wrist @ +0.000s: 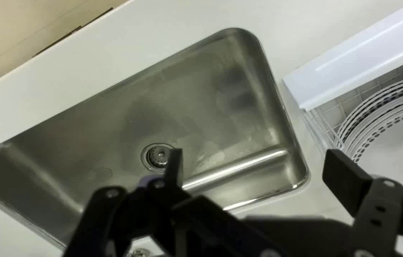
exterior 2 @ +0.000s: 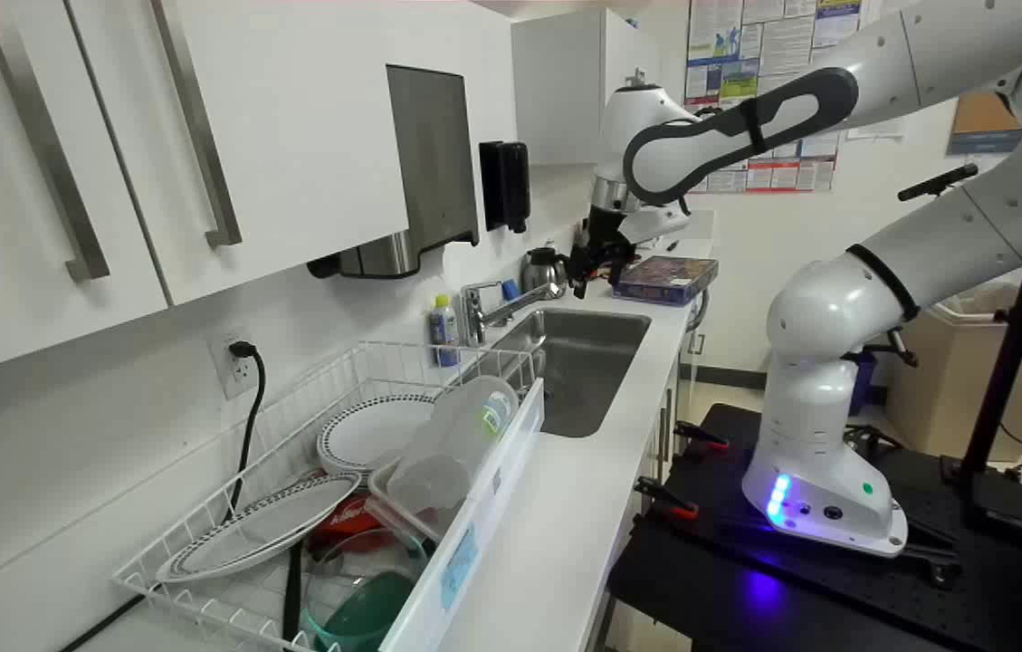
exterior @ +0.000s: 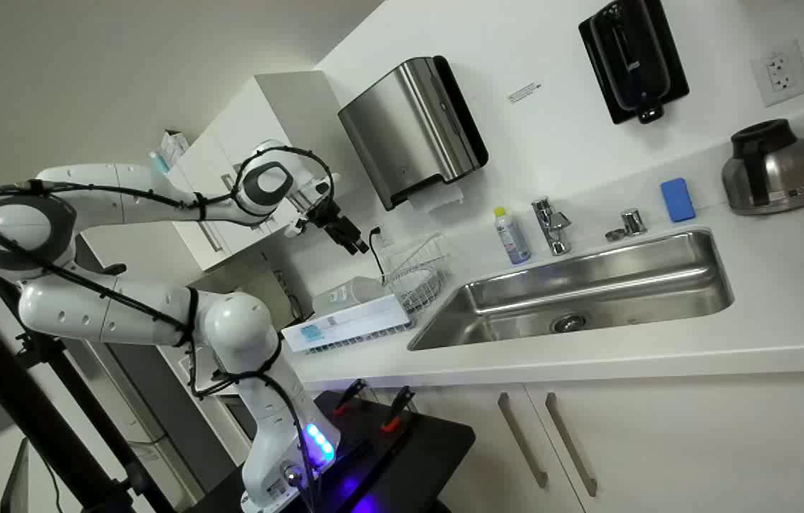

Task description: Pick up the jar from the plate holder and put it in the sink

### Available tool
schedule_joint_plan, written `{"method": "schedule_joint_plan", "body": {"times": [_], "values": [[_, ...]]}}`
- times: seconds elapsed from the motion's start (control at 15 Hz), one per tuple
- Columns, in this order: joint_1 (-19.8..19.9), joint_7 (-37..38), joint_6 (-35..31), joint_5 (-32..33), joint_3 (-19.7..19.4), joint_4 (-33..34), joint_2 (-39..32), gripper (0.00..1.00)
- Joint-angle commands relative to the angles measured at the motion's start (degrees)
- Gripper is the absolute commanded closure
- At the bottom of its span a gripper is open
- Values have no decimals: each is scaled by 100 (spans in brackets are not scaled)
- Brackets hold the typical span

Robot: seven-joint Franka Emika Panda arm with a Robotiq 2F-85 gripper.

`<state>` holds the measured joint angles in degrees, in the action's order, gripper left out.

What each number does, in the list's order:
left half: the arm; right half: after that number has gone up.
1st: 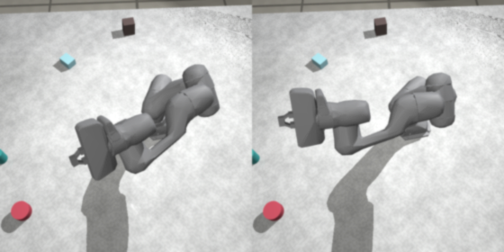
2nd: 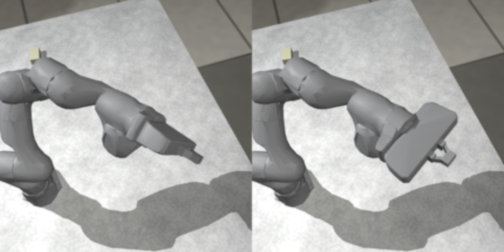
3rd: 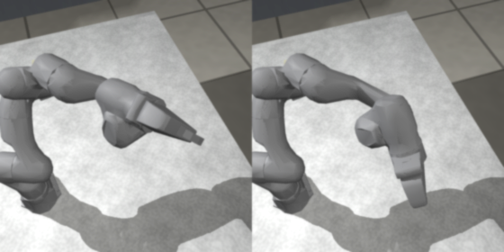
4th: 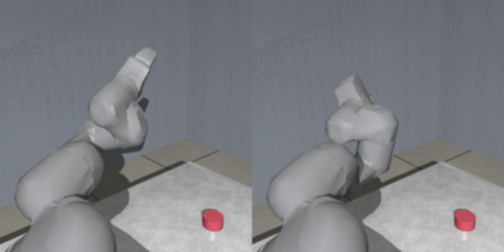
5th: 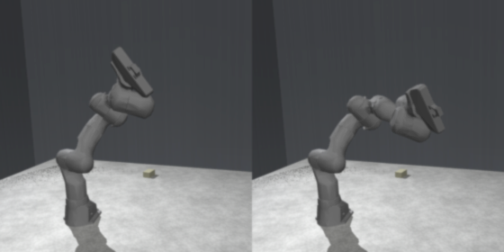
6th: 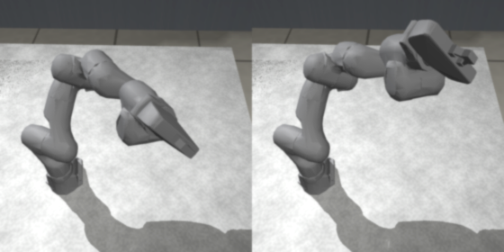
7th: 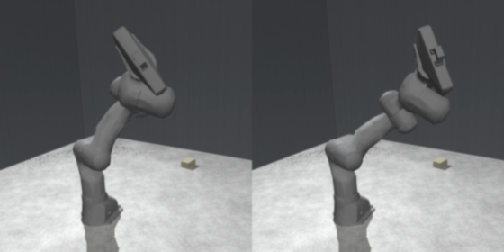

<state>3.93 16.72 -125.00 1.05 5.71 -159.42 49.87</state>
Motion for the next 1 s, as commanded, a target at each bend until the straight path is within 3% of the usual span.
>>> {"method": "schedule_joint_plan", "body": {"times": [0.0,0.8,0.93], "values": [[20,-17,9,-18,16,8,0,0],[20,-17,9,-18,16,8,0,0],[-207,-210,-222,-225,-109,13,-111,0]]}}
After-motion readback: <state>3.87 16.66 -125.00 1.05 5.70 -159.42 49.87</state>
